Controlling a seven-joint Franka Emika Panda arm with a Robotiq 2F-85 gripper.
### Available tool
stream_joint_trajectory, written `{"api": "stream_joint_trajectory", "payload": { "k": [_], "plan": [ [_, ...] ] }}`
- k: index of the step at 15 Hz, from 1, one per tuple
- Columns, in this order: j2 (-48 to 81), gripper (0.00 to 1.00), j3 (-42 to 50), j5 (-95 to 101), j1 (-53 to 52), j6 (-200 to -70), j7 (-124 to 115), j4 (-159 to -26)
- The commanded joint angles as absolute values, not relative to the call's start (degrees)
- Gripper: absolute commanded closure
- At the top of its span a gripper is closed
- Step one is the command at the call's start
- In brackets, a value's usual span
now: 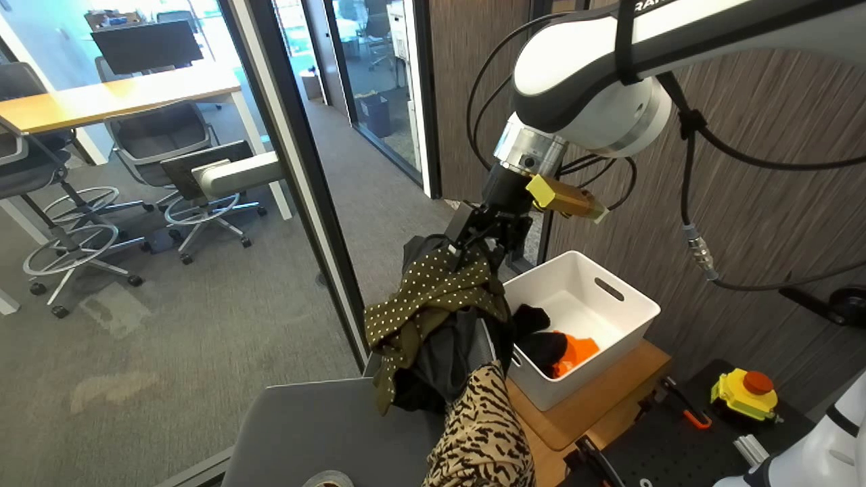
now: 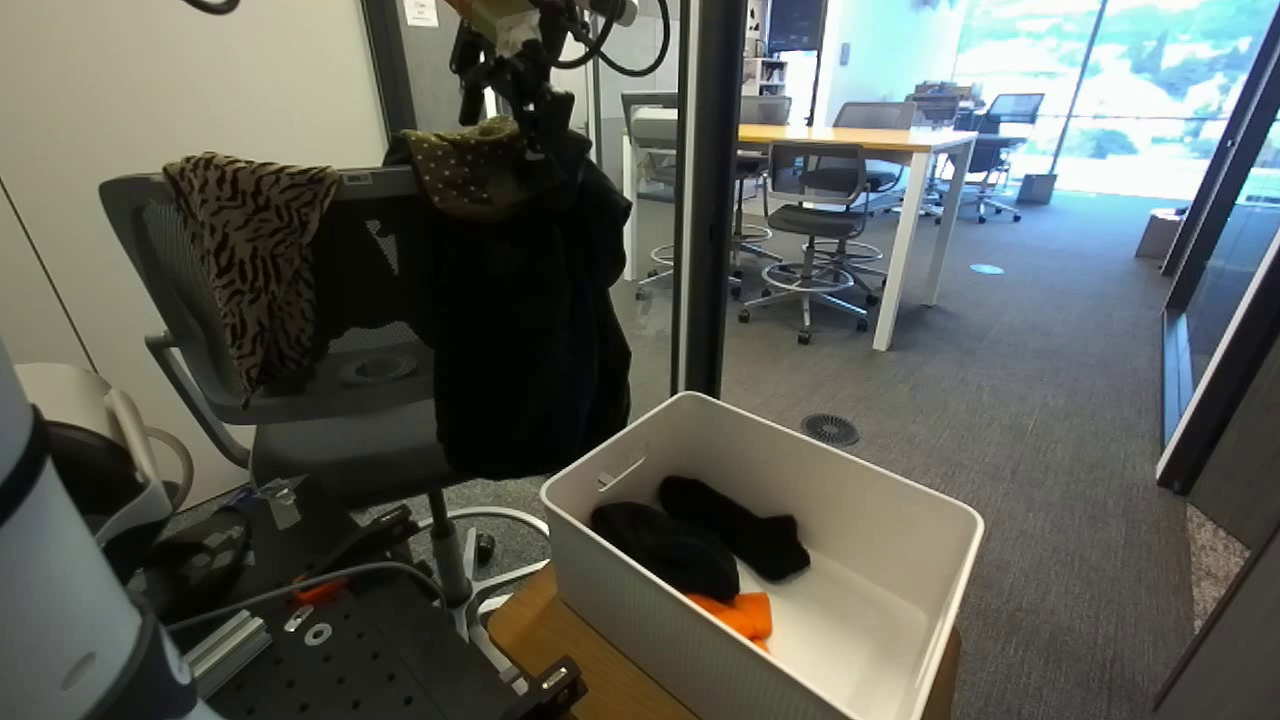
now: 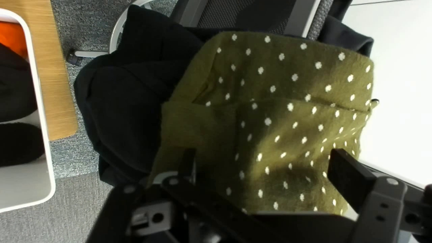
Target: Pick up the cloth with green and white dots from the chair's headrest and place it inside the box
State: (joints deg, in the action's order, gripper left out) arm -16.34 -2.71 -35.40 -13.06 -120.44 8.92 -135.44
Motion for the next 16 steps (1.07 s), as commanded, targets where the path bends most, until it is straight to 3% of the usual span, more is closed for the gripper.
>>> {"api": "stream_joint_trajectory", "payload": {
  "k": [1, 6, 7, 9, 16],
  "plan": [
    [-15.5, 0.00, -3.6, -35.9, -12.0, -118.8, 8.0, -133.4],
    [-15.5, 0.00, -3.7, -35.9, -12.0, -118.4, 8.1, -133.3],
    [-15.5, 0.25, -3.7, -35.9, -12.0, -118.7, 8.3, -133.4],
    [-15.6, 0.34, -3.8, -35.9, -12.0, -118.7, 8.3, -133.5],
    [-15.5, 0.86, -3.9, -35.8, -11.9, -118.7, 8.2, -133.2]
  ]
}}
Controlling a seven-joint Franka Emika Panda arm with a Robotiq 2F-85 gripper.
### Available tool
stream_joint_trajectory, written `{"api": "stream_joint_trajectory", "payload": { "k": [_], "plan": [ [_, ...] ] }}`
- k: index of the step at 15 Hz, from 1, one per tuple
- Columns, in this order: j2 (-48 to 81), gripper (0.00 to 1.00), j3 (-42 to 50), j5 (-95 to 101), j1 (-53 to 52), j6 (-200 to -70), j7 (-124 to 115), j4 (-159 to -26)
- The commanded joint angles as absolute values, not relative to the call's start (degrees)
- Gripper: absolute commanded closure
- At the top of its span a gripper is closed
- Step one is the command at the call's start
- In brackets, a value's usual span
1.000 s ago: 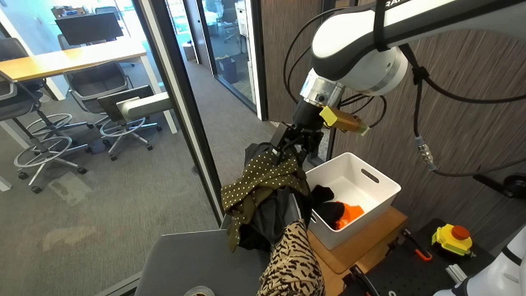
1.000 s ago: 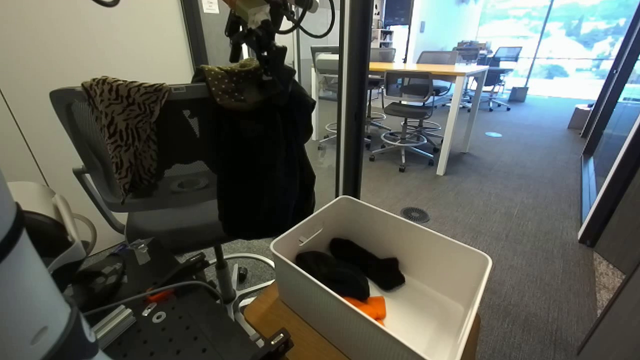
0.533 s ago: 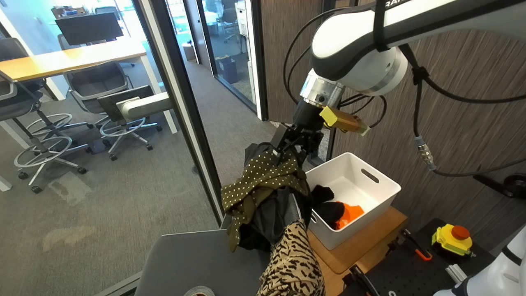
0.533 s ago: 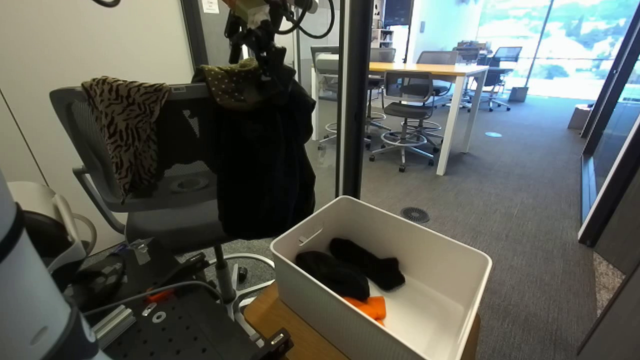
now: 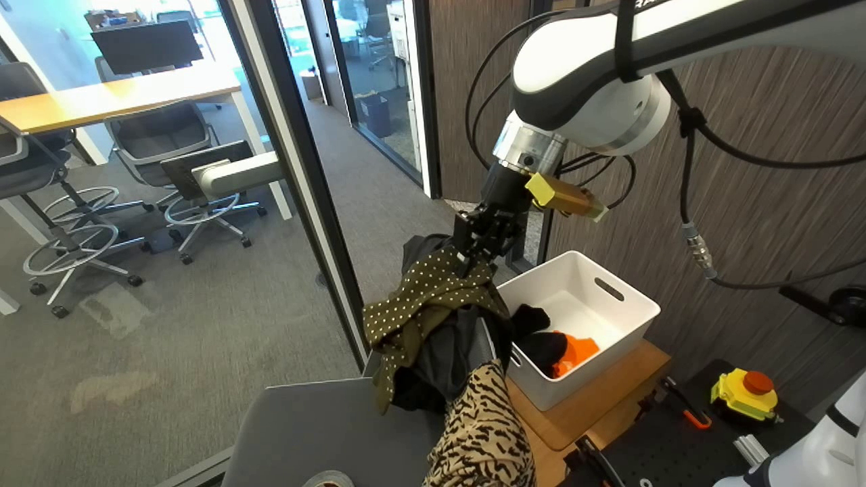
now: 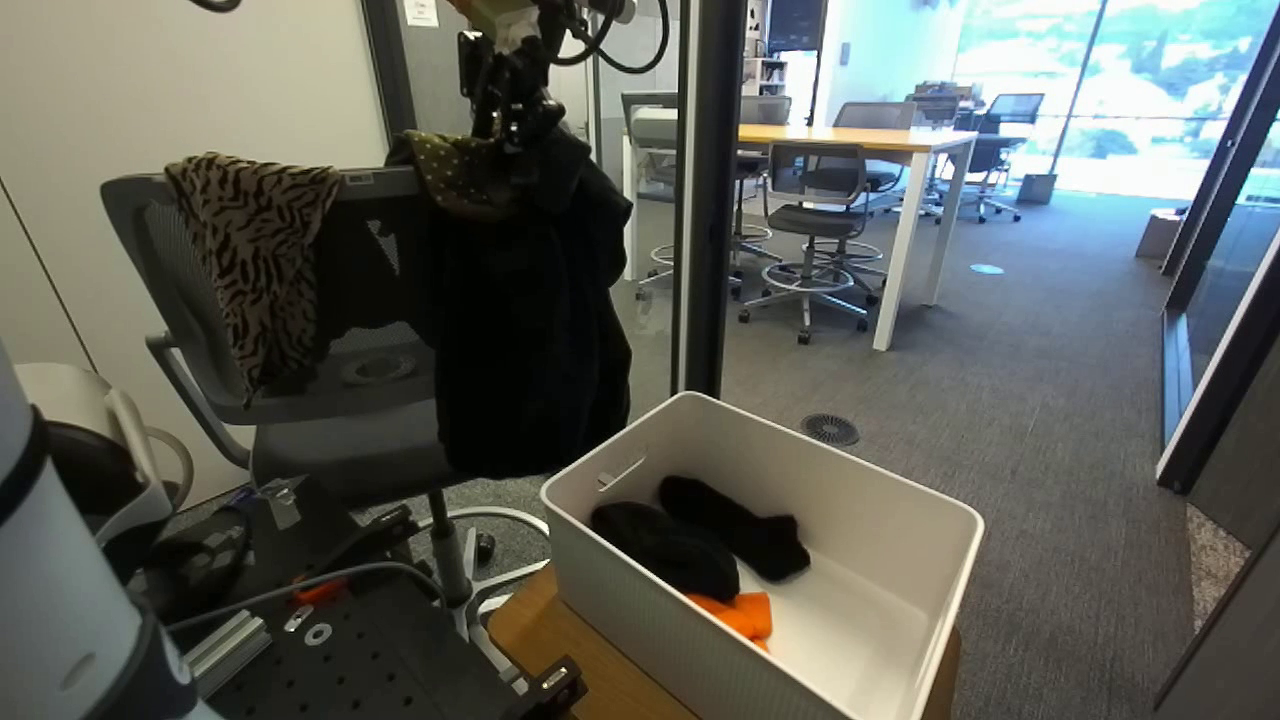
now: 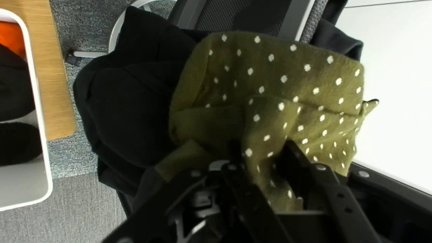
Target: Pick up the cloth with green and white dots from the chair's headrest and place it inside the box
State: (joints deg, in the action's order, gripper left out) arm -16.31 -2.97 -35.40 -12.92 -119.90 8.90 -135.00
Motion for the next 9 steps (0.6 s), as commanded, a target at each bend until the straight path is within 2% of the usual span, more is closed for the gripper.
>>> {"api": "stream_joint_trajectory", "payload": {
  "k": [1, 4, 5, 9],
  "plan": [
    [-15.6, 0.87, -3.9, -35.8, -11.9, -118.6, 8.2, -133.0],
    [-15.6, 0.91, -3.8, -35.8, -11.7, -118.6, 8.3, -132.8],
    [-15.5, 0.88, -3.9, -35.8, -11.7, -118.7, 8.2, -132.8],
    [-15.6, 0.85, -3.7, -35.9, -11.6, -118.5, 8.6, -132.8]
  ]
}}
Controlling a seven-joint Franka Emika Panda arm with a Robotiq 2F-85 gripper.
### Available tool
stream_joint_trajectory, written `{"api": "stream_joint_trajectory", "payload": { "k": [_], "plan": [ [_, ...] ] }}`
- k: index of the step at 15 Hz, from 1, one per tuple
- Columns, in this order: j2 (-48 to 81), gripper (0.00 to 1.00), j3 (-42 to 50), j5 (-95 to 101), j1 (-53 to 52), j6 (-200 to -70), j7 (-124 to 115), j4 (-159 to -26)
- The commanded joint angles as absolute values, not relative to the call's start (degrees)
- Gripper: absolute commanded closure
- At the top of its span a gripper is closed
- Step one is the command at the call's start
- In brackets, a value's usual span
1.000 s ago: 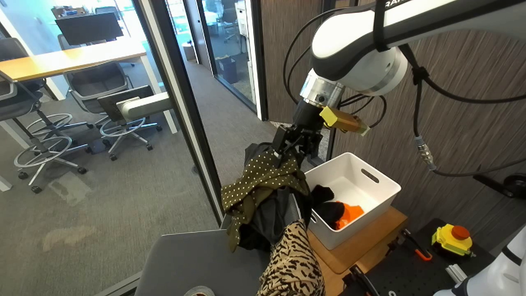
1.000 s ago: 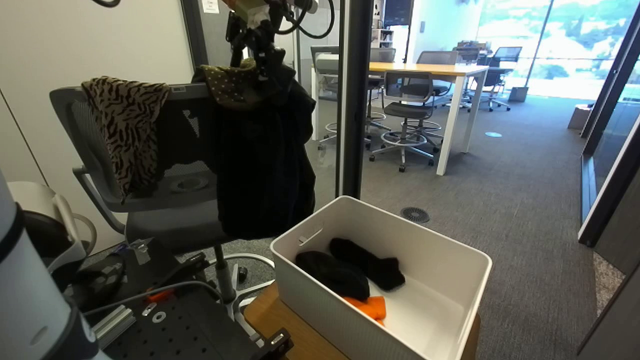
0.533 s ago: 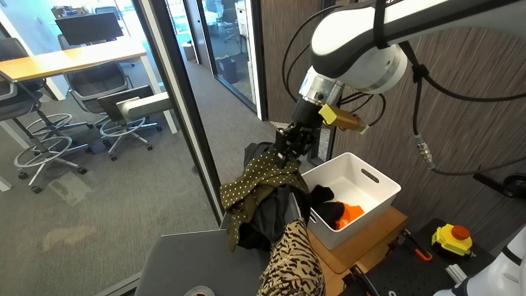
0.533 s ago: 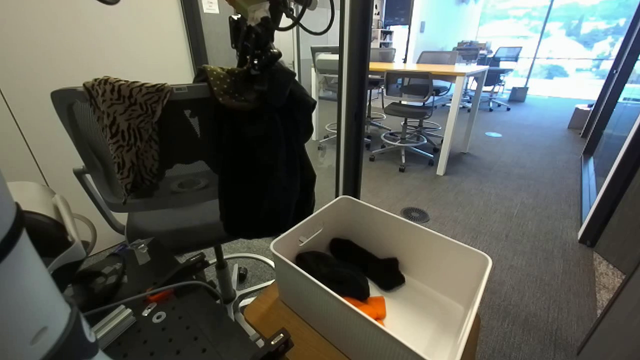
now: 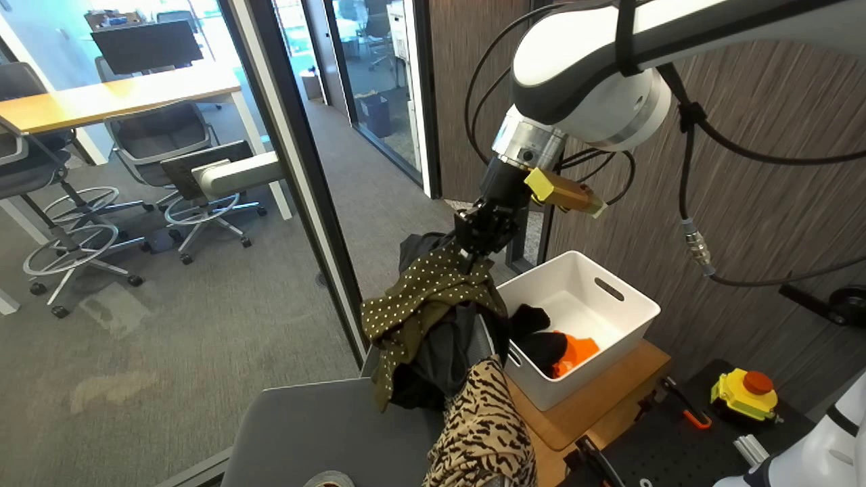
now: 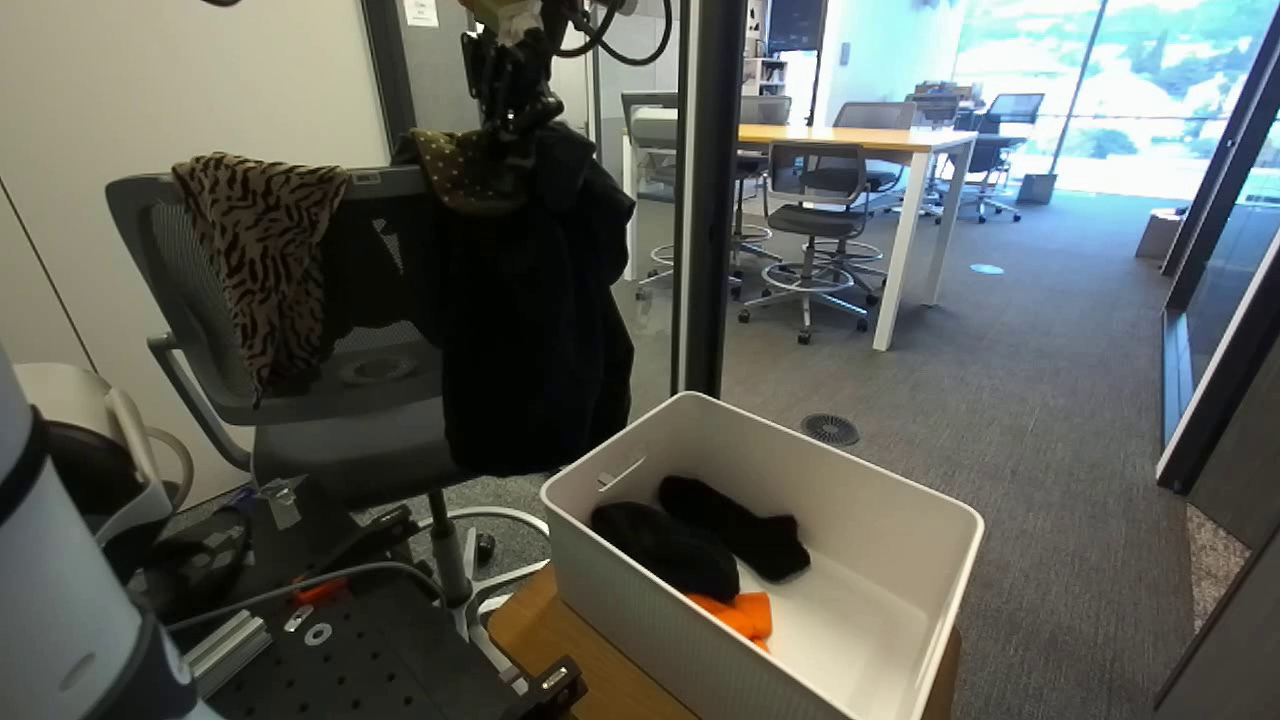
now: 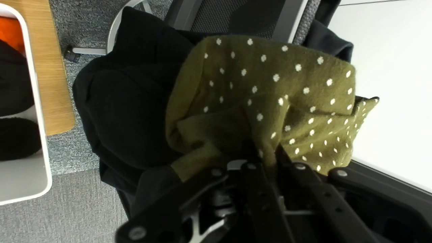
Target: Pick up the cloth with green and white dots from the chair's headrest and place it inside the box
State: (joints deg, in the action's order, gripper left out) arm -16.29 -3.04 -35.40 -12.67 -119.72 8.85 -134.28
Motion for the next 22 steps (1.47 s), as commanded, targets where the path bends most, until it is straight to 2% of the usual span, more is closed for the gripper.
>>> {"api": "stream_joint_trajectory", "payload": {
  "k": [1, 14, 22],
  "plan": [
    [-16.2, 0.86, -3.6, -35.6, -11.4, -118.5, 8.6, -132.8],
    [-32.9, 0.89, -0.7, -28.4, -2.7, -120.0, 1.4, -137.8],
    [-43.5, 0.88, -2.7, -7.3, 6.4, -108.7, -14.0, -138.2]
  ]
}}
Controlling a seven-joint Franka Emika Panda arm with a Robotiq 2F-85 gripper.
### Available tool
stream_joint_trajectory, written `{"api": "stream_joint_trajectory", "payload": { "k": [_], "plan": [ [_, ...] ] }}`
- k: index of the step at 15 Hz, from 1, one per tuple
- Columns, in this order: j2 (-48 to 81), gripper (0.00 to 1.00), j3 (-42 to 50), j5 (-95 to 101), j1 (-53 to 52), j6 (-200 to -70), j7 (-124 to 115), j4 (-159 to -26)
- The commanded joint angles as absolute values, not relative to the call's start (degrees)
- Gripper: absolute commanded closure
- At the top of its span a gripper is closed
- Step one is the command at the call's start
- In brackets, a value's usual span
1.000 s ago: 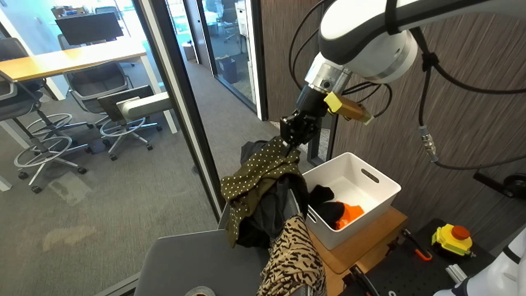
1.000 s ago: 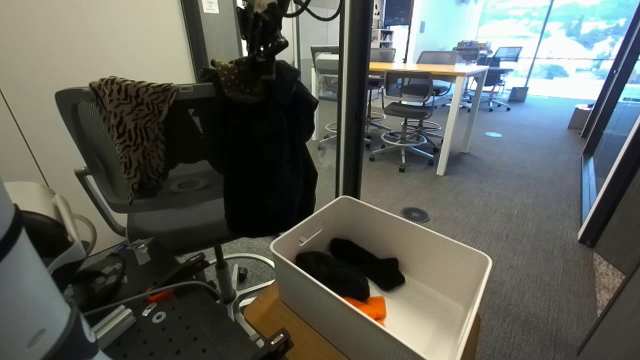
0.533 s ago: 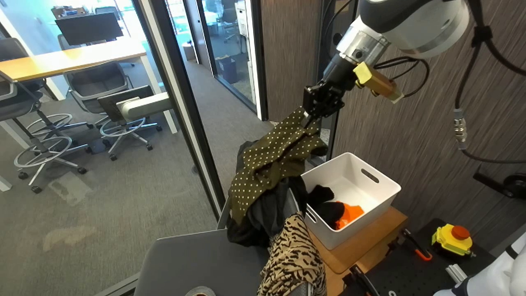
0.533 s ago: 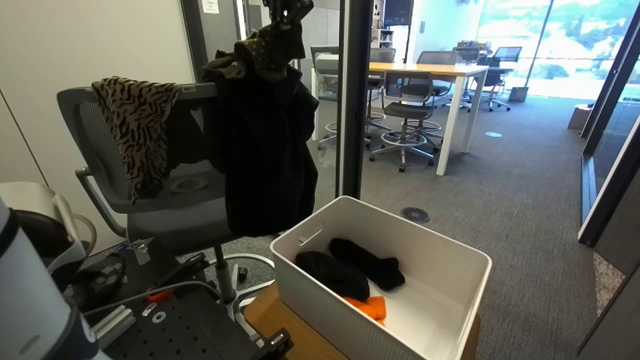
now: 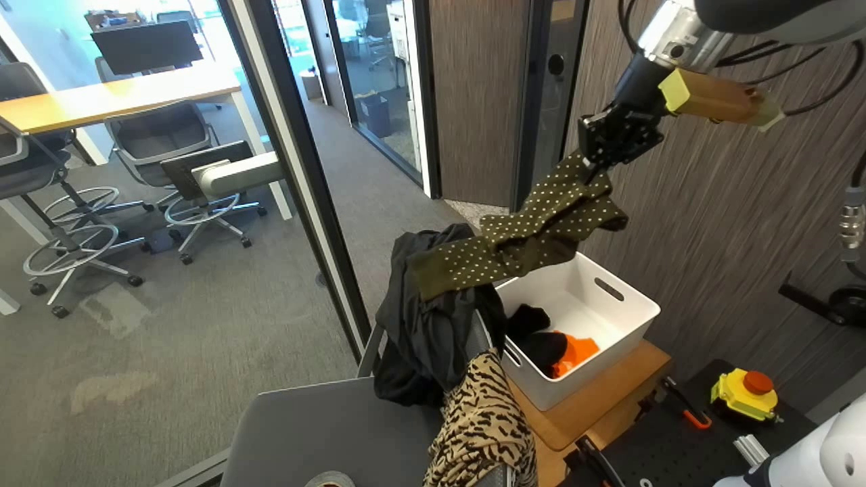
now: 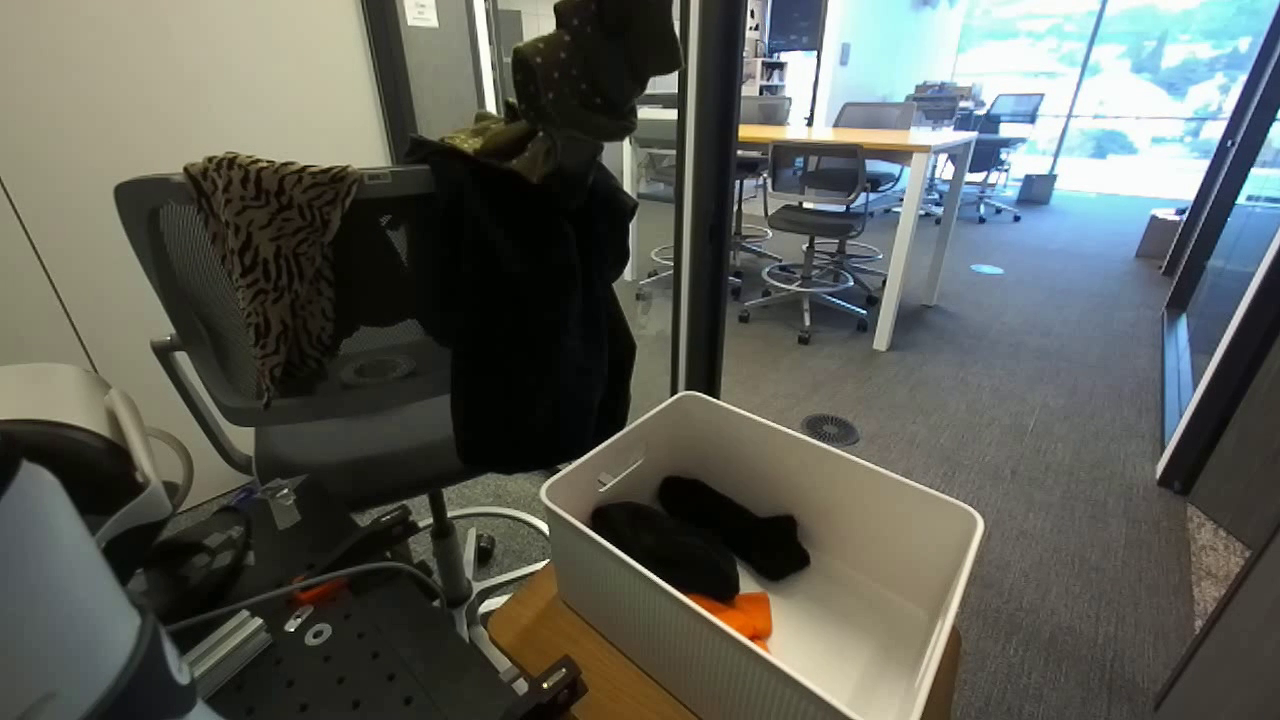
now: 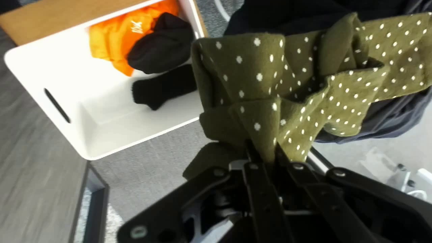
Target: Pick up the cloth with green and white dots from the chair's headrest and place it inside the box
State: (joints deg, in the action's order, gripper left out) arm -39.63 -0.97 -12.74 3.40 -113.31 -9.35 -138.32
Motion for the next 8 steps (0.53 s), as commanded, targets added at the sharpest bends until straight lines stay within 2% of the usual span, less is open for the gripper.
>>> {"api": "stream_joint_trajectory", "payload": {
  "k": [1, 8],
  "plan": [
    [-43.9, 0.88, -3.1, -5.0, 7.3, -107.7, -14.7, -138.6],
    [-38.5, 0.89, -6.4, 4.6, 9.1, -114.7, -20.6, -147.6]
  ]
}}
